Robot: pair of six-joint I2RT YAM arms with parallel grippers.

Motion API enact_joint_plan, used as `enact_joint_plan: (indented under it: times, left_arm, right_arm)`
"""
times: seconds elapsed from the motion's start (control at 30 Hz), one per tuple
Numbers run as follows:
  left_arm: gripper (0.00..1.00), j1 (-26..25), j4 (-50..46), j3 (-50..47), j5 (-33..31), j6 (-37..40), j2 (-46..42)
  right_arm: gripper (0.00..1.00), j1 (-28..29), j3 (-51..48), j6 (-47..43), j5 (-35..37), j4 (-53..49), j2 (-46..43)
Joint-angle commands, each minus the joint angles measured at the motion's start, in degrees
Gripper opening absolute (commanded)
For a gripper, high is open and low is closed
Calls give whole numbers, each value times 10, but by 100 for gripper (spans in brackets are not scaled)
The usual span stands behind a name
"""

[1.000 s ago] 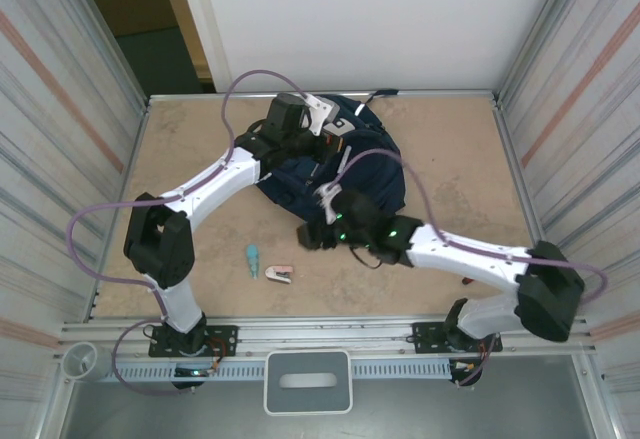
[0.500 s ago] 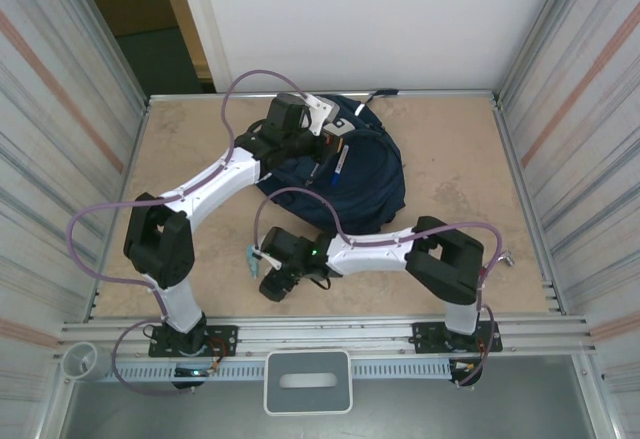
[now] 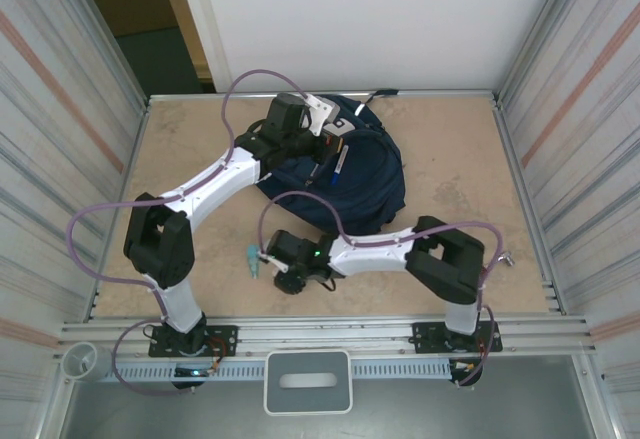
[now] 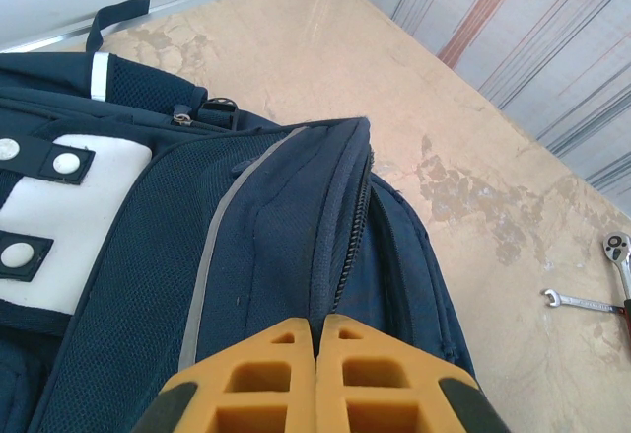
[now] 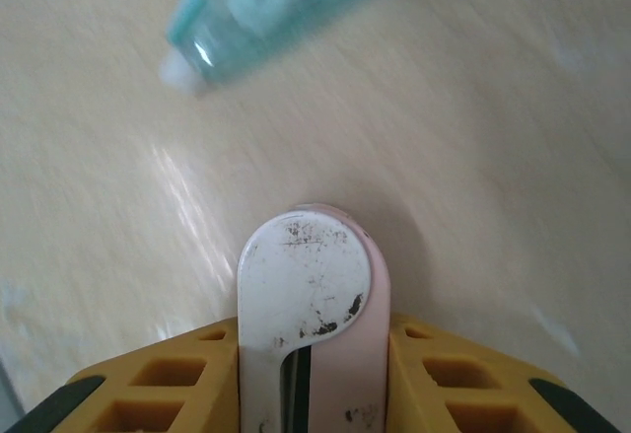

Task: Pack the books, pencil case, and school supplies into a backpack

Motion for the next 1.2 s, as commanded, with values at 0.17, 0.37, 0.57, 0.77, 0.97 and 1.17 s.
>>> enact_joint_plan:
  times: [0.17,0.37,0.57,0.77,0.97,1.17]
  left_arm:
    - [0,3,40,11,19,4,-25]
    - [0,1,38,11,15,1,-29]
    - [0,-8,27,26,12,3,-23]
    - [0,-17,22,31,5,4,-25]
    - [0,-19,20,30,2,6,-29]
    - [0,-18,17,31,-6,17,-30]
  right_arm:
    - [32,-204,-181,143,-128,106,-324]
    - [34,-430,-171,335,-162,123,-371]
    - [35,-500,-100,440,-140,171,-263]
    - [40,-493,13,469,-143,180,-129]
    - [67,-481,50,468,-133,160,-86]
    - [69,-480,-24,379,-101,129,-203]
